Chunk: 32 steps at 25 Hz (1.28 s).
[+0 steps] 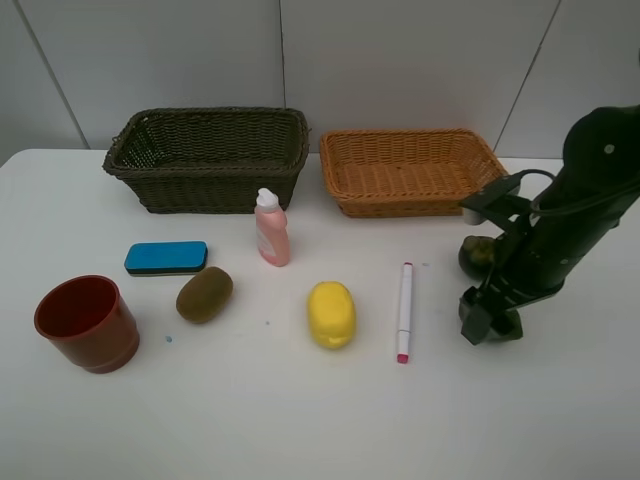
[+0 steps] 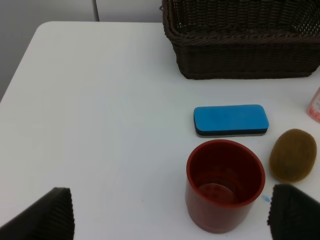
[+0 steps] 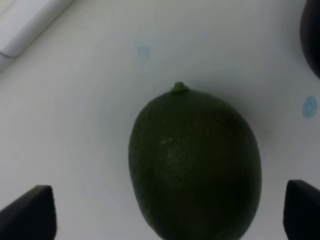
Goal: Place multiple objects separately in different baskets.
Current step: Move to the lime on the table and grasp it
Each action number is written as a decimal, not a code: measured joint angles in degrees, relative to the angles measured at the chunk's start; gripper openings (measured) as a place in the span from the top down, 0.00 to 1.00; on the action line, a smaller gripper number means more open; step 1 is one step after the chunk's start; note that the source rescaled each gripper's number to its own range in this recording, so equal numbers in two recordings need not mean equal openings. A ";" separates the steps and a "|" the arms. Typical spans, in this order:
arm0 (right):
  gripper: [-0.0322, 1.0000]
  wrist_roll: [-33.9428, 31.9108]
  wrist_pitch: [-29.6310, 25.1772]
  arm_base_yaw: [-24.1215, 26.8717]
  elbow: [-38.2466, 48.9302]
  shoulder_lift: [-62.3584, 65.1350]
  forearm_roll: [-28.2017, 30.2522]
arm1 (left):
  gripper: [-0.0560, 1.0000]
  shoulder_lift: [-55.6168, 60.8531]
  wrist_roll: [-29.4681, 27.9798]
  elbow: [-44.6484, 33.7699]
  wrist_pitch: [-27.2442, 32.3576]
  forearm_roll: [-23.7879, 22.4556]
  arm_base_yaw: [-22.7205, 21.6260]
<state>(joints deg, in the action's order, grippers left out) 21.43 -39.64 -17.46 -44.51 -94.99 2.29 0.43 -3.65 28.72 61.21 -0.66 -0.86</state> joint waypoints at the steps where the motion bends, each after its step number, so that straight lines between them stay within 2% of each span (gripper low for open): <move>1: 0.01 0.00 0.50 0.00 0.00 -0.38 0.04 | 0.00 0.00 0.00 0.00 0.00 0.00 0.00; 6: 0.01 -0.05 2.63 0.00 0.00 -2.06 0.06 | 0.00 0.00 0.00 0.00 0.00 0.00 0.00; 27: 0.01 -0.69 4.07 0.00 -0.04 -6.22 0.85 | 0.00 0.00 0.00 0.00 0.00 0.00 0.00; 30: 0.08 -0.71 4.12 0.00 -0.04 -6.22 0.85 | 0.00 0.00 0.00 0.00 0.00 0.00 0.00; 32: 0.22 -0.71 4.12 0.00 -0.04 -6.22 0.92 | 0.00 0.00 0.00 0.00 0.00 0.00 0.00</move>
<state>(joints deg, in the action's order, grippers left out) 20.72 -35.52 -17.46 -44.55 -101.21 3.21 0.43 -3.65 28.72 61.21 -0.66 -0.86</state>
